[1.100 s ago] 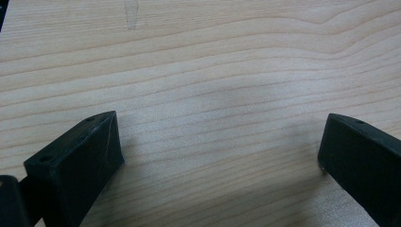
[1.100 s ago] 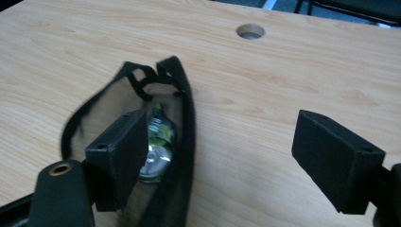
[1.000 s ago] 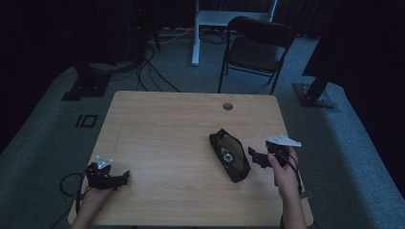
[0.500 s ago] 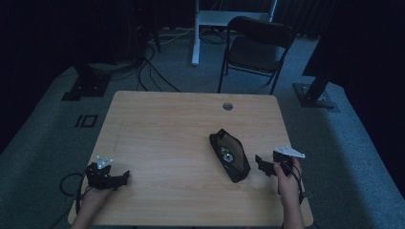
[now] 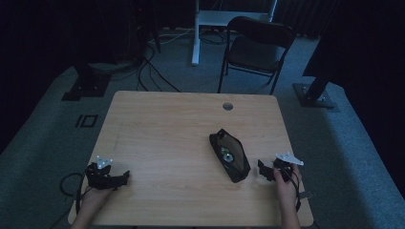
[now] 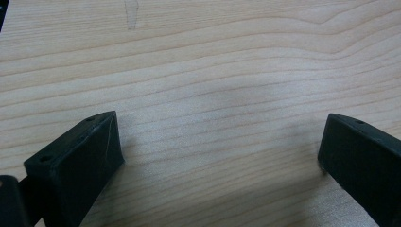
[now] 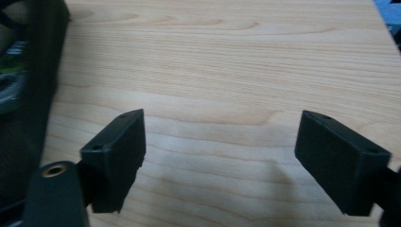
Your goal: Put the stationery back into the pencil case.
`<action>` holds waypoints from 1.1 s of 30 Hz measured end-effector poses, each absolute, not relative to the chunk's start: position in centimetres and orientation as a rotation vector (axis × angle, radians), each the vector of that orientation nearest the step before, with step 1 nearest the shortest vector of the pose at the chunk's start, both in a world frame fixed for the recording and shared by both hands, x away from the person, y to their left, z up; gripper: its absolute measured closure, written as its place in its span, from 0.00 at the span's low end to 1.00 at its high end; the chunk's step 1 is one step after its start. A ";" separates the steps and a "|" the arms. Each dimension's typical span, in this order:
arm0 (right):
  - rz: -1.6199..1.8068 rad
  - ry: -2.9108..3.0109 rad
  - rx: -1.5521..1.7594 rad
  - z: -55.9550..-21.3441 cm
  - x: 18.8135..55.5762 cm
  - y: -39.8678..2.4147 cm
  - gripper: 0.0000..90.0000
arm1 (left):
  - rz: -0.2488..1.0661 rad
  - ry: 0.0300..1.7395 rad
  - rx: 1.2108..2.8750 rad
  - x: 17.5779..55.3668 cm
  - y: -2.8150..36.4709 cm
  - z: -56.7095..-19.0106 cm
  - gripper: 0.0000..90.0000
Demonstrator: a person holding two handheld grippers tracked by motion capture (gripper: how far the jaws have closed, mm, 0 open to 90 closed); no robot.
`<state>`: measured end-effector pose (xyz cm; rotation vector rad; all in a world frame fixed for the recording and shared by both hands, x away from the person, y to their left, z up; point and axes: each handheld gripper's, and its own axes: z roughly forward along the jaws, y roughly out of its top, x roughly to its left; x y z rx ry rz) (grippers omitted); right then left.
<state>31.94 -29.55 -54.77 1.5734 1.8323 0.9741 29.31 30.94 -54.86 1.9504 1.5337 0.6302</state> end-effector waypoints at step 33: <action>0.820 1.868 1.650 -55.3 31.7 -29.6 0.14 | 0.630 1.534 1.951 29.3 30.9 -54.9 0.01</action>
